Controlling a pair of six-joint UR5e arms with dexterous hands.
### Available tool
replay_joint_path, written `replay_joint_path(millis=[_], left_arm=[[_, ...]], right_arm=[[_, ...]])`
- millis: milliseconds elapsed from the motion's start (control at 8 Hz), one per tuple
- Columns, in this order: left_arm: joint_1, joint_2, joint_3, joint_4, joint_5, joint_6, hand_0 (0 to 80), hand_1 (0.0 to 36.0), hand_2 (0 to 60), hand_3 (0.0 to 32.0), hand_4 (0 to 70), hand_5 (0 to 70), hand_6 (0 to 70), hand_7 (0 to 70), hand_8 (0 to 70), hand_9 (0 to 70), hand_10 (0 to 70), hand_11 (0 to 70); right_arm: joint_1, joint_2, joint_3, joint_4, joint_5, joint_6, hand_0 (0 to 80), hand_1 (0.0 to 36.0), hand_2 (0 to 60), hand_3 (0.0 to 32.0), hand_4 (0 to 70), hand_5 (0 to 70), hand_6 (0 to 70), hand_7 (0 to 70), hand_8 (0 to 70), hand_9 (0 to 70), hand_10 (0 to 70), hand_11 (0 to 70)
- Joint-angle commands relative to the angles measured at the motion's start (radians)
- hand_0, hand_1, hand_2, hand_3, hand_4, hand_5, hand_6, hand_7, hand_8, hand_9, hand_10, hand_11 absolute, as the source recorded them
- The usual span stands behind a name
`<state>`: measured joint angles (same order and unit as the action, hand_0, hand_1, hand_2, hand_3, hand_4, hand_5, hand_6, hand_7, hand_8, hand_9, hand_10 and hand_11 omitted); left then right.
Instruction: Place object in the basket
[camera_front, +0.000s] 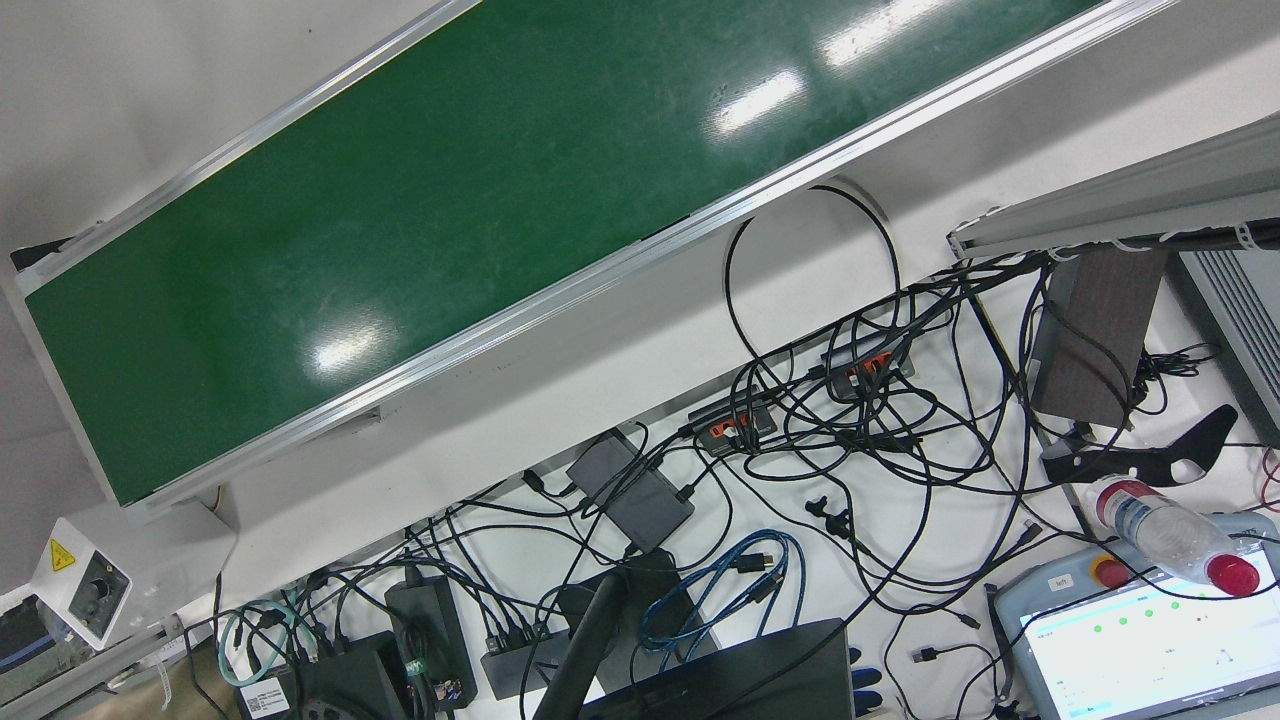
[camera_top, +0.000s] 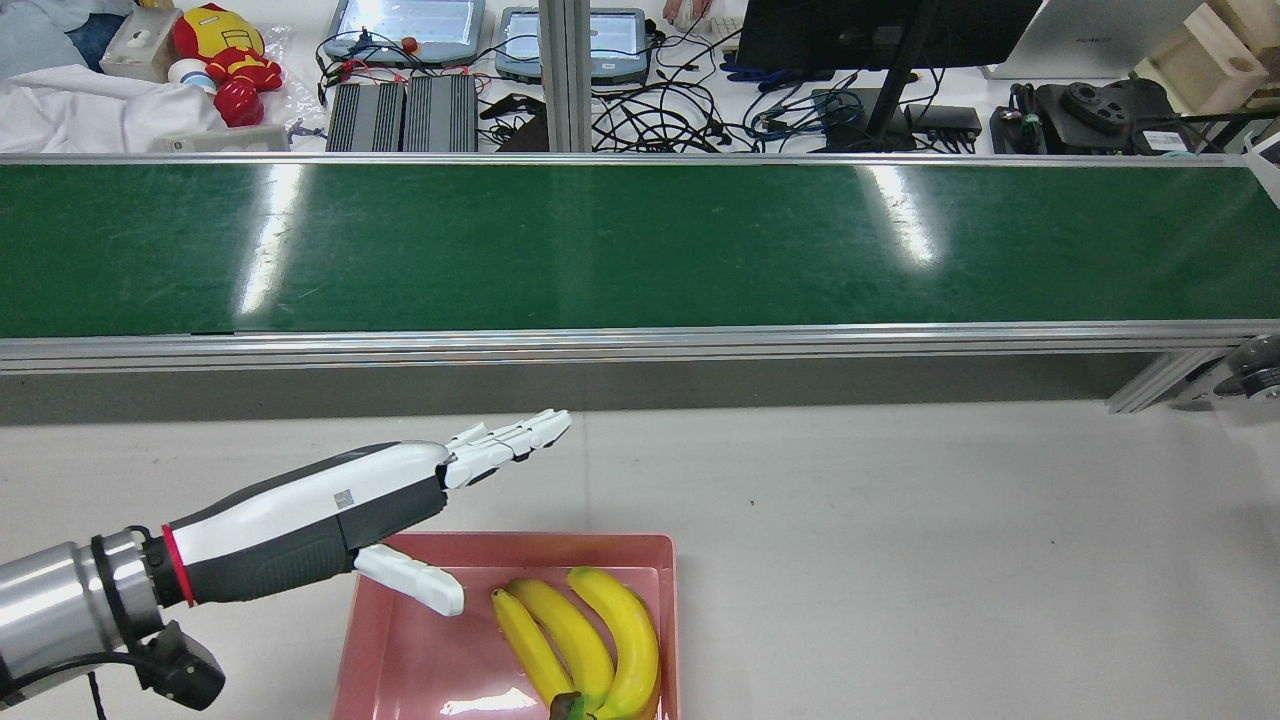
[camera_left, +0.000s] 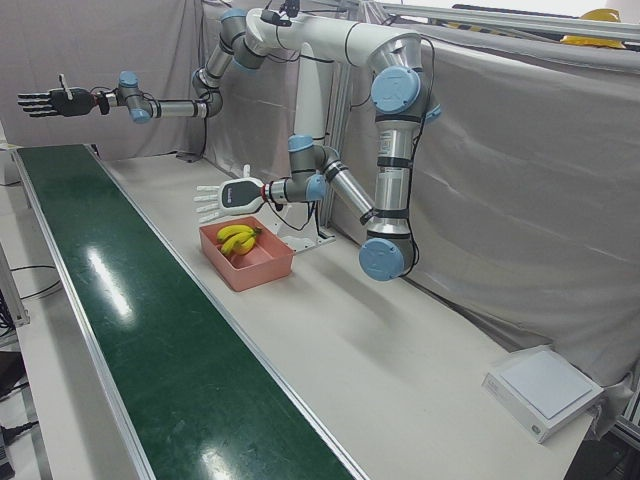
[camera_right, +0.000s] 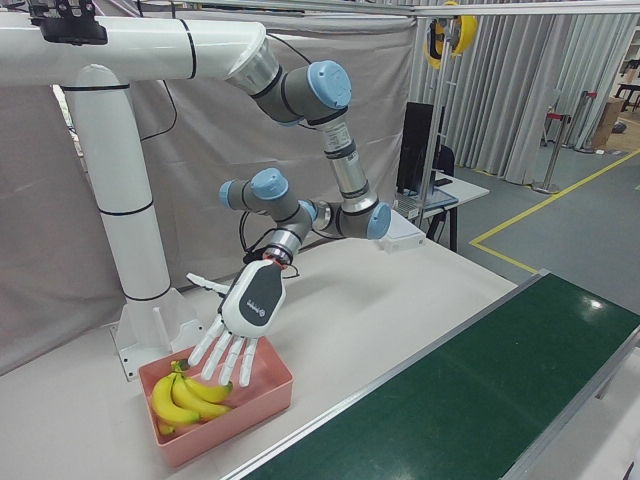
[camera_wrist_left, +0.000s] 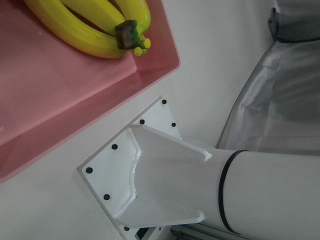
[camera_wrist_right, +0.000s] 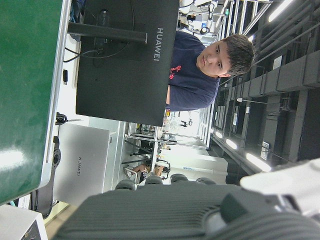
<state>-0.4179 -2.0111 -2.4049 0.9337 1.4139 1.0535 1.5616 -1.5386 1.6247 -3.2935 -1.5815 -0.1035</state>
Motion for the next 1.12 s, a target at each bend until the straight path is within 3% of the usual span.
replay_joint_path(millis=[0, 125, 250, 375, 500, 625, 750, 1000], left_arm=[[-0.18, 0.144, -0.242, 0.017, 0.0, -0.01, 4.2, 0.0, 0.0, 1.6, 0.0, 0.0, 0.0, 4.3, 2.5, 5.9, 0.0, 0.0], [-0.206, 0.144, -0.272, 0.016, -0.003, -0.041, 9.9, 0.0, 0.0, 0.0, 5.3, 14.6, 3.0, 16.0, 7.2, 14.9, 6.1, 8.4], [-0.211, 0.144, -0.269, 0.011, -0.007, -0.05, 12.9, 0.0, 0.0, 0.0, 11.6, 26.1, 6.5, 22.9, 11.7, 22.0, 12.8, 18.0], [-0.203, 0.143, -0.264, 0.004, -0.012, -0.049, 17.9, 0.0, 0.0, 0.0, 17.4, 28.4, 8.1, 23.7, 14.3, 25.4, 16.0, 22.6], [-0.202, 0.143, -0.261, -0.009, -0.013, -0.047, 22.8, 0.0, 0.0, 0.0, 17.9, 34.8, 9.5, 24.9, 15.6, 27.0, 16.2, 23.0], [-0.203, 0.14, -0.26, -0.01, -0.015, -0.047, 25.3, 0.0, 0.0, 0.0, 19.6, 42.0, 11.4, 28.1, 17.8, 30.1, 17.2, 24.4], [-0.2, 0.137, -0.248, -0.021, -0.038, -0.047, 31.0, 0.0, 0.0, 0.0, 25.8, 47.8, 16.0, 33.5, 21.9, 35.5, 20.4, 28.9], [-0.199, 0.071, -0.163, -0.039, -0.058, -0.049, 36.9, 0.0, 0.0, 0.0, 33.5, 49.5, 21.7, 39.1, 26.0, 40.7, 26.0, 36.9]], right_arm=[[0.0, 0.0, 0.0, 0.0, 0.0, -0.001, 0.0, 0.0, 0.0, 0.0, 0.0, 0.0, 0.0, 0.0, 0.0, 0.0, 0.0, 0.0], [0.0, 0.0, 0.0, 0.0, 0.0, -0.001, 0.0, 0.0, 0.0, 0.0, 0.0, 0.0, 0.0, 0.0, 0.0, 0.0, 0.0, 0.0], [0.0, 0.0, 0.0, 0.0, 0.0, 0.001, 0.0, 0.0, 0.0, 0.0, 0.0, 0.0, 0.0, 0.0, 0.0, 0.0, 0.0, 0.0], [0.0, 0.0, 0.0, 0.0, 0.0, -0.001, 0.0, 0.0, 0.0, 0.0, 0.0, 0.0, 0.0, 0.0, 0.0, 0.0, 0.0, 0.0], [0.0, 0.0, 0.0, 0.0, 0.0, 0.001, 0.0, 0.0, 0.0, 0.0, 0.0, 0.0, 0.0, 0.0, 0.0, 0.0, 0.0, 0.0], [0.0, 0.0, 0.0, 0.0, 0.0, -0.001, 0.0, 0.0, 0.0, 0.0, 0.0, 0.0, 0.0, 0.0, 0.0, 0.0, 0.0, 0.0], [0.0, 0.0, 0.0, 0.0, 0.0, 0.001, 0.0, 0.0, 0.0, 0.0, 0.0, 0.0, 0.0, 0.0, 0.0, 0.0, 0.0, 0.0], [0.0, 0.0, 0.001, 0.0, 0.0, -0.001, 0.0, 0.0, 0.0, 0.0, 0.0, 0.0, 0.0, 0.0, 0.0, 0.0, 0.0, 0.0]])
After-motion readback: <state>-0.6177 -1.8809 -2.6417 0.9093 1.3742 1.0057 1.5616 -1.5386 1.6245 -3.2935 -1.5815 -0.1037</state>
